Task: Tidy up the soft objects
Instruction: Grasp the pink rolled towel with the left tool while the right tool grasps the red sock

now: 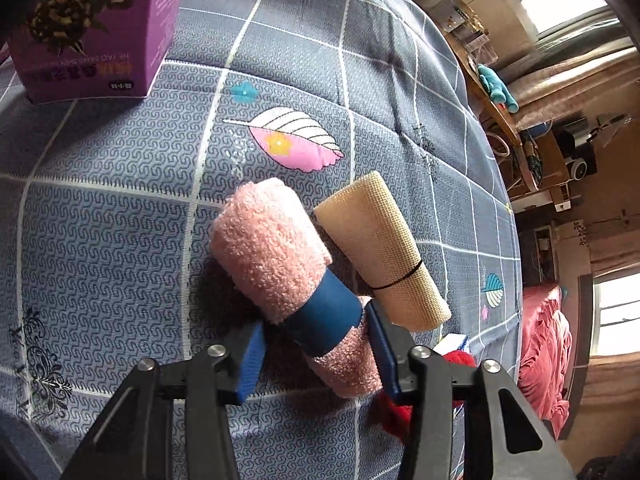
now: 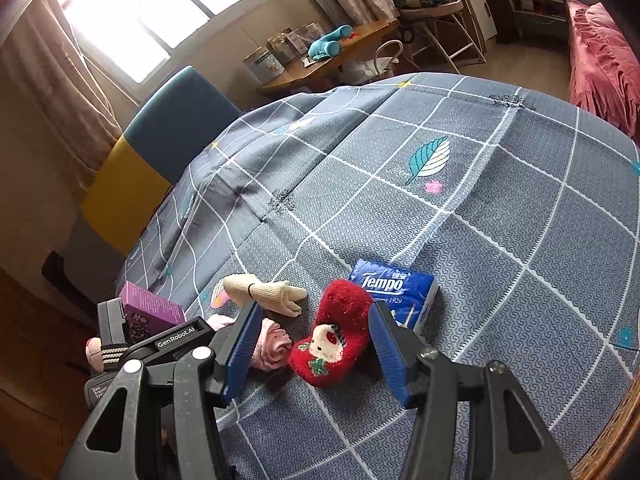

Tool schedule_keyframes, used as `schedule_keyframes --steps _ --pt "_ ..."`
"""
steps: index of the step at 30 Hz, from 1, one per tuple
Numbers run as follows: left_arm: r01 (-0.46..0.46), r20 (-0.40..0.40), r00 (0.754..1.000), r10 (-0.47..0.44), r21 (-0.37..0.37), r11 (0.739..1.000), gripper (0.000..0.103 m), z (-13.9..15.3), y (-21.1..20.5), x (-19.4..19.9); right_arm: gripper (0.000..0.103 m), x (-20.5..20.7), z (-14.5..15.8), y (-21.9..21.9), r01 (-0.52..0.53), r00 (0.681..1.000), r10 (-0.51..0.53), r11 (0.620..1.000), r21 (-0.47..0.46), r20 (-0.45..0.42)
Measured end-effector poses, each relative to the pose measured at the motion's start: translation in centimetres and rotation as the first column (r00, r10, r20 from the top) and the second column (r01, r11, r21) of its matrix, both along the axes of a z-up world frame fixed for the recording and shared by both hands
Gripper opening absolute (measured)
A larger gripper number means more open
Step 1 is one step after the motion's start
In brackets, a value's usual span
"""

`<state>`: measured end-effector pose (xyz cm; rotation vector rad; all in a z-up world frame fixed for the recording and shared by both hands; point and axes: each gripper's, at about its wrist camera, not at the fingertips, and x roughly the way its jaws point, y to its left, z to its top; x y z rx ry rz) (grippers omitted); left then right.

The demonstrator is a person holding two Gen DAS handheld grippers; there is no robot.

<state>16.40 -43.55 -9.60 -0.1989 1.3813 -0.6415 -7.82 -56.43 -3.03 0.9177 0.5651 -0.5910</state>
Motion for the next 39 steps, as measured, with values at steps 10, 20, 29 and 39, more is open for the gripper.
schedule_keyframes --steps 10,20,29,39 --pt "0.253 0.168 0.955 -0.246 -0.024 0.967 0.044 5.9 7.3 -1.6 0.056 -0.6 -0.3 -0.5 0.026 0.999 -0.027 0.999 0.032 0.03" --pt "0.455 0.119 0.868 -0.483 0.204 0.867 0.044 4.1 21.7 -5.6 0.056 -0.4 0.3 -2.3 0.006 1.0 -0.005 0.999 0.042 -0.028" --pt "0.387 0.111 0.906 -0.409 0.172 0.906 0.051 1.9 24.7 -6.0 0.052 4.1 -1.7 -4.8 -0.14 0.917 0.127 0.99 -0.007 -0.379" --pt "0.284 0.132 0.943 -0.306 0.162 0.945 0.058 1.3 24.3 -6.4 0.021 8.0 -3.5 -2.1 -0.259 0.873 0.224 0.966 -0.023 -0.434"
